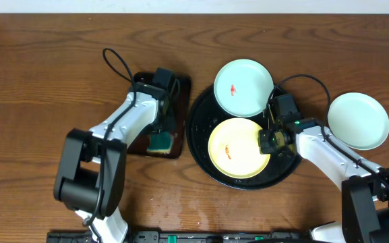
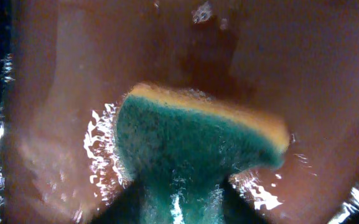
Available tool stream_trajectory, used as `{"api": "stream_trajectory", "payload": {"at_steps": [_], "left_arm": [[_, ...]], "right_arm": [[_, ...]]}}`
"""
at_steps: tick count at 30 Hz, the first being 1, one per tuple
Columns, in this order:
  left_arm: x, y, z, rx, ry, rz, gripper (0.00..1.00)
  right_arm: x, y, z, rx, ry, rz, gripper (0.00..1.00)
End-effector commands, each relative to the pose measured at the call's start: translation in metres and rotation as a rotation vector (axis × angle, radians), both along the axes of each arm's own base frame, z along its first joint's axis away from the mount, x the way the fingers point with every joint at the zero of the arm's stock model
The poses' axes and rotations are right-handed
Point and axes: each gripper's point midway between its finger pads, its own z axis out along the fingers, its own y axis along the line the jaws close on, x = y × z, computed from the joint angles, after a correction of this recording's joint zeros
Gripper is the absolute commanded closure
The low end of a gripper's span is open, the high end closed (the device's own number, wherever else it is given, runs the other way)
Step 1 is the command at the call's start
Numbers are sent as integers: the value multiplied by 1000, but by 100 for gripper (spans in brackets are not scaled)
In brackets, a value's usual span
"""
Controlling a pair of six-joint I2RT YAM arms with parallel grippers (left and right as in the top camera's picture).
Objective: Clean dirty plates on tray and stack at the side
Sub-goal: 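Dip the sponge in the black tray water with the left gripper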
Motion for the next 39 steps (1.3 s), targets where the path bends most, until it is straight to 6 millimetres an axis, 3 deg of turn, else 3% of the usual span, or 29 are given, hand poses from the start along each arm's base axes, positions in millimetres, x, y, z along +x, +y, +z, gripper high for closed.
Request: {"api": "stream_trajectory", "payload": {"at_steps": [1, 7, 9, 10, 12, 17, 22, 28, 31, 32, 39], "left_arm": [[1, 8, -5, 31, 6, -2, 93], [15, 4, 34, 10, -69, -30, 91], [15, 4, 52, 3, -95, -30, 54], [14, 4, 58, 0, -103, -29, 48], [6, 4, 67, -16, -99, -31, 39], [-16, -1, 65, -57, -19, -36, 38], [-26, 3, 32, -41, 21, -34, 39], [-31, 5, -3, -40, 25, -33, 60], [-29, 4, -3, -43, 18, -34, 81], [-28, 4, -2, -43, 15, -39, 92], [-19, 1, 28, -53, -20, -43, 93]], "right_arm": [[-10, -8, -11, -35, 44, -26, 99], [-10, -8, -11, -34, 45, -32, 99], [-10, -8, -11, -34, 45, -34, 99], [-10, -8, -11, -33, 46, -36, 99], [-10, -9, -11, -34, 47, -36, 99], [-10, -8, -11, -34, 47, -36, 99], [-10, -8, -11, -30, 49, -35, 99], [-11, -7, -11, -27, 50, -34, 99], [-10, -7, -11, -26, 47, -35, 99], [-10, -7, -11, -26, 46, -34, 99], [-10, -7, -11, -26, 46, -34, 99]]}}
